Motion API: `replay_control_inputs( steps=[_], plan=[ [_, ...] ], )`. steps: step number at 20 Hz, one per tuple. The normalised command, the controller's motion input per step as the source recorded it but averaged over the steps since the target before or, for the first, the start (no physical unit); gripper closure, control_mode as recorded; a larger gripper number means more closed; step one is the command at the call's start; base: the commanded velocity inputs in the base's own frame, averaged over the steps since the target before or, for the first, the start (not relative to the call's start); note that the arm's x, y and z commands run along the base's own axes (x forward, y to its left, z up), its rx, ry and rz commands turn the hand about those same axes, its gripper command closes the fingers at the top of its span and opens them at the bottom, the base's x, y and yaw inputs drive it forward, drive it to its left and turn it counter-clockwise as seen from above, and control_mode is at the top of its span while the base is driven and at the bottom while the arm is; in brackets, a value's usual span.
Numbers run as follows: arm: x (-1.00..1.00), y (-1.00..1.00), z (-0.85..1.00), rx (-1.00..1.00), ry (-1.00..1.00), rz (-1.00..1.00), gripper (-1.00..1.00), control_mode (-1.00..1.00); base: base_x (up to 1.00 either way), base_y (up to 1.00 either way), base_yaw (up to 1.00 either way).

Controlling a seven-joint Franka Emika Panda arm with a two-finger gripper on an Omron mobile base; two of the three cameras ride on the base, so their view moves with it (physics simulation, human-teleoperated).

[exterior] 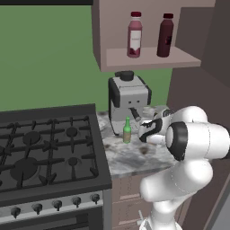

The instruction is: Sort all alcoholic drinks to one cabinet, and non-alcoholic drinks to the other.

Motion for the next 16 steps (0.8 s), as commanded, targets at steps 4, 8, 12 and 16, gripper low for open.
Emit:
replay_control_inputs(
  steps=[4, 8, 12, 16],
  plan=[
    [0.00, 0.00, 0.00, 0.00, 0.00, 0.00, 1.00, -1.00, 0.00, 0.00, 0.00],
    [0.00, 0.00, 0.00, 0.00, 0.03, 0.00, 1.00, -1.00, 0.00, 0.00, 0.00],
    [0.00, 0.00, 0.00, 0.00, 0.05, 0.00, 1.00, -1.00, 0.00, 0.00, 0.00],
    [-0.03, 0.00, 0.00, 0.00, 0.01, 0.00, 1.00, -1.00, 0.00, 0.00, 0.00]
  ],
)
